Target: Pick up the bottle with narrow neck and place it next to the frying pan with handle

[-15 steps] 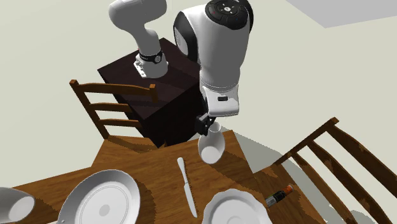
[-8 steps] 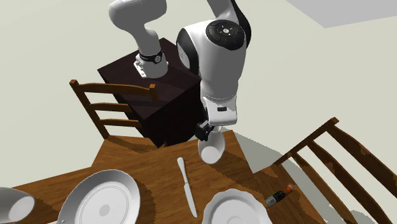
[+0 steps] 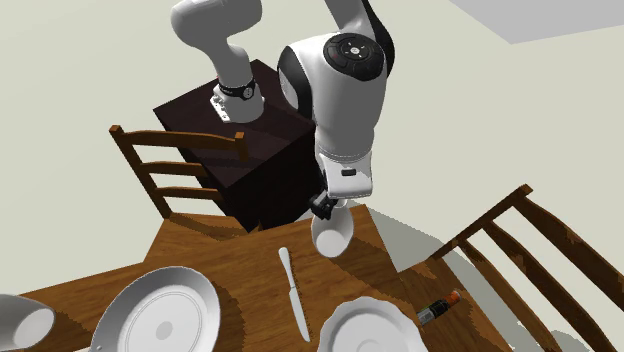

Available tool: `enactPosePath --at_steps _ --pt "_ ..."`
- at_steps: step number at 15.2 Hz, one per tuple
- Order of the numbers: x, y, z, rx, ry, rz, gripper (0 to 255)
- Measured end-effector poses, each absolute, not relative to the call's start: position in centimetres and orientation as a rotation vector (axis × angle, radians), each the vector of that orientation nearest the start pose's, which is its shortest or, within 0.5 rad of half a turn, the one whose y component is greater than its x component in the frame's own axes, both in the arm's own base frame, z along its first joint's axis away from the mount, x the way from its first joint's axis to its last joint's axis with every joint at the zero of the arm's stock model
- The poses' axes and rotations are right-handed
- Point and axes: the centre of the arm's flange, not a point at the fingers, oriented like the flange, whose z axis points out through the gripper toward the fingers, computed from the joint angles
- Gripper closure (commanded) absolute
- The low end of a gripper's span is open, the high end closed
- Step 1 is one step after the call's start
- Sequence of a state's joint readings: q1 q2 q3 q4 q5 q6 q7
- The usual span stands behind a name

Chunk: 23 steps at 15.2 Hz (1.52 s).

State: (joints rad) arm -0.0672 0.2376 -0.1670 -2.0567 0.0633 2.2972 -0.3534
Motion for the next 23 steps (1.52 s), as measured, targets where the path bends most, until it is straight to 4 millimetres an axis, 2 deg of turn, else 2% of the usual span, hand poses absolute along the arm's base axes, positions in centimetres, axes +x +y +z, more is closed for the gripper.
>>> enactPosePath --at_steps 10,23 --pt "57.0 -13.2 32.6 -3.133 -0.129 -0.014 255" --pt "57.0 -13.2 39.1 -3.133 -0.128 -0.014 255"
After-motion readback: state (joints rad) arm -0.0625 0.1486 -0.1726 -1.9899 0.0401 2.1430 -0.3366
